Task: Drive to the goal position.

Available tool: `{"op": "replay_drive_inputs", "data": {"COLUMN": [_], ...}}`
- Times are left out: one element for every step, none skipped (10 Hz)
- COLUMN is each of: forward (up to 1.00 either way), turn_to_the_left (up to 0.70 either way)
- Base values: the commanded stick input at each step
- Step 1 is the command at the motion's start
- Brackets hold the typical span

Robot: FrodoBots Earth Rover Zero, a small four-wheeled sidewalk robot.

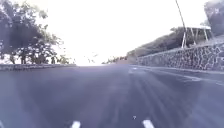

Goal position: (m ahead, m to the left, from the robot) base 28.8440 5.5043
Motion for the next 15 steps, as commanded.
{"op": "replay_drive_inputs", "data": {"forward": [0.70, 0.70, 0.70, 0.70, 0.70, 0.70, 0.70, 0.70, 0.70, 0.70, 0.70, 0.70, 0.70, 0.70, 0.70], "turn_to_the_left": [-0.34, -0.21, -0.08, 0.00, 0.00, 0.00, -0.35, -0.35, 0.00, 0.00, 0.00, -0.08, -0.22, -0.35, -0.33]}}
